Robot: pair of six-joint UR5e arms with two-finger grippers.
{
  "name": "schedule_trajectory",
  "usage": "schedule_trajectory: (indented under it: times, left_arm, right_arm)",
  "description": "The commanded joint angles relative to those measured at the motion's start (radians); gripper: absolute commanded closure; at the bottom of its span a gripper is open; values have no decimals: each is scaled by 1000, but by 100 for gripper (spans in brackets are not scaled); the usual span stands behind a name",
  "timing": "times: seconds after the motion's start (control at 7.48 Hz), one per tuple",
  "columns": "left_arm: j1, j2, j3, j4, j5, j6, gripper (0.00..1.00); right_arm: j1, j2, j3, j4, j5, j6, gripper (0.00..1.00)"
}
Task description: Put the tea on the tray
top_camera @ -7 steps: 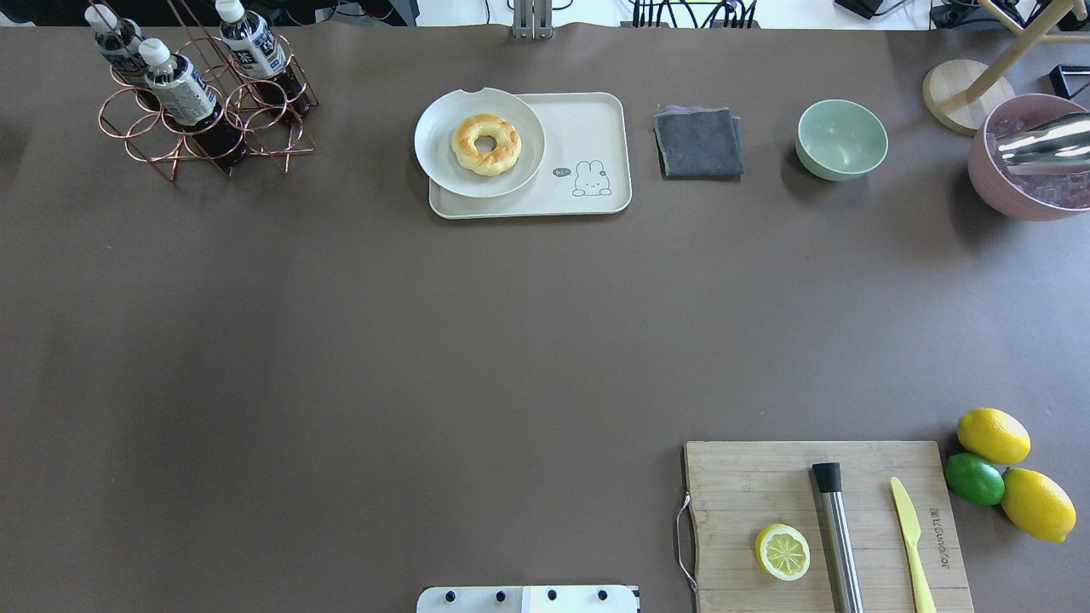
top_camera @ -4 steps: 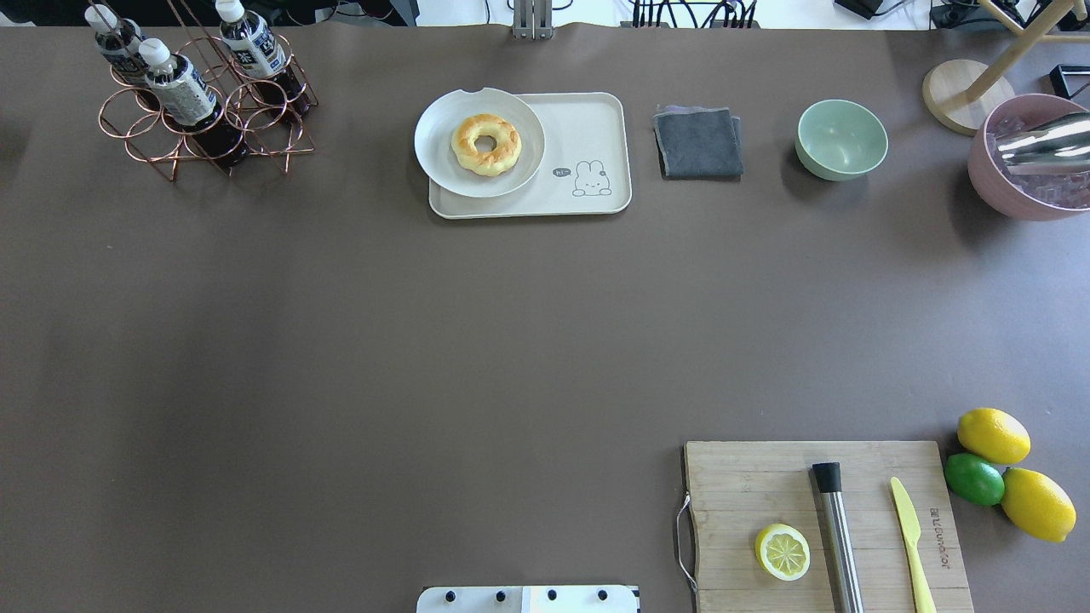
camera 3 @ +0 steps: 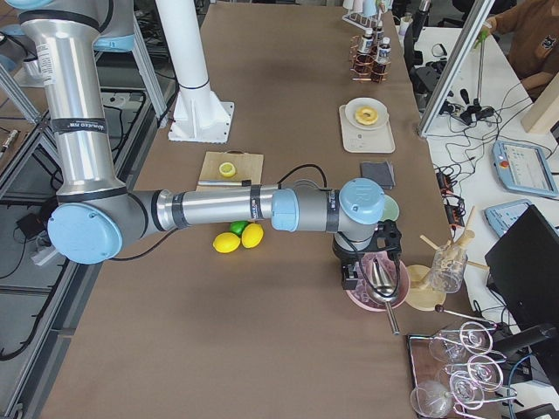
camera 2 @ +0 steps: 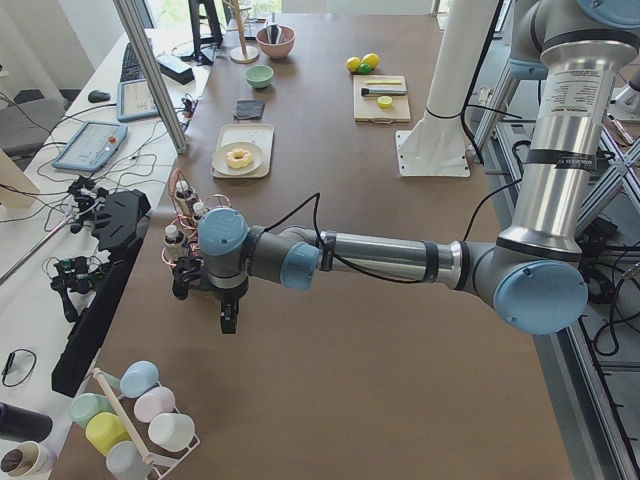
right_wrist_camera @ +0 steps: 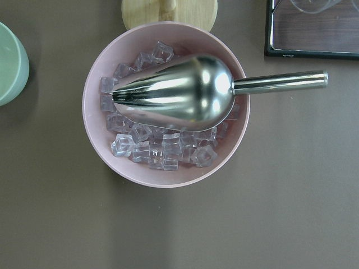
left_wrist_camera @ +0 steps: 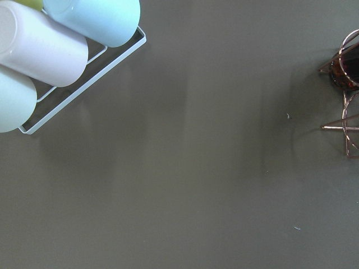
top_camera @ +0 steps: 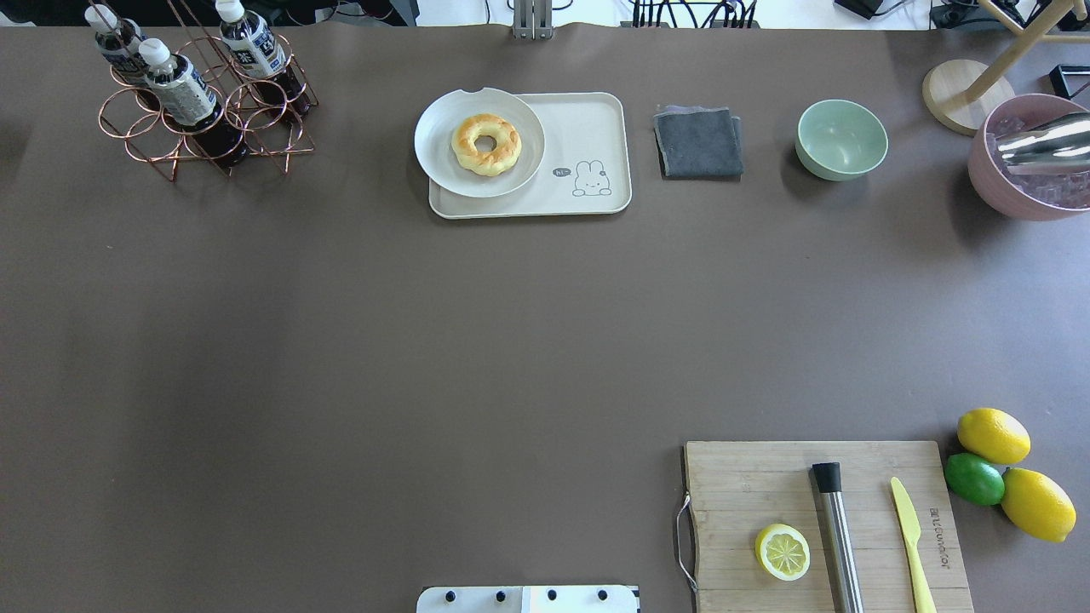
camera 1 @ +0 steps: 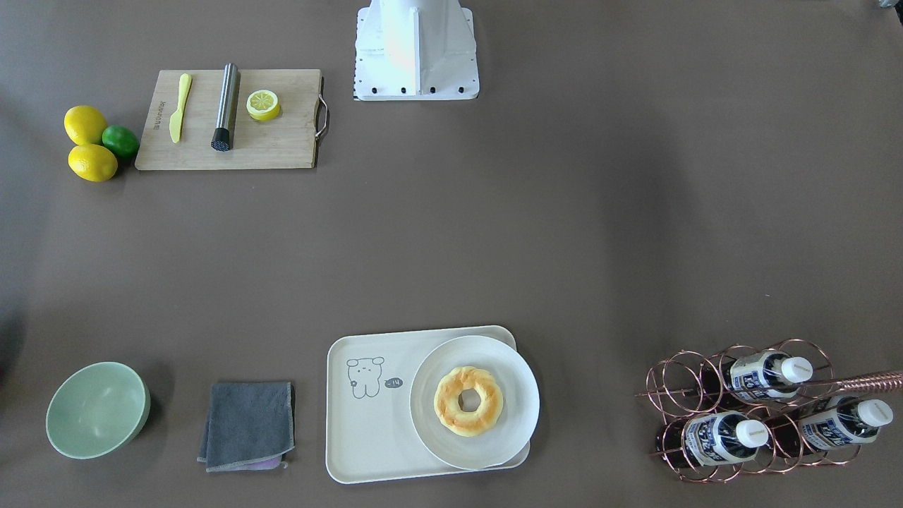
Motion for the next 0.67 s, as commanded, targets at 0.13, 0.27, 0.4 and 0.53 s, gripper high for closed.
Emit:
schedule_trajectory:
  times: [0.13, 0.27, 0.4, 0.53]
  left_arm:
    - [85, -56, -145, -2, 117, -8, 2]
    - [136, -51, -213, -2, 171, -10, 2]
    - [155, -59, -246, -3, 174, -10, 2]
    - [190, -63, -310, -9, 174, -7, 2]
  right_arm:
    - [1, -12, 3, 0, -5, -1, 0]
    - [1, -12, 3, 0, -7, -1, 0]
    - [1, -15, 3, 0, -7, -1, 0]
    - [1, -21, 5, 0, -7, -1, 0]
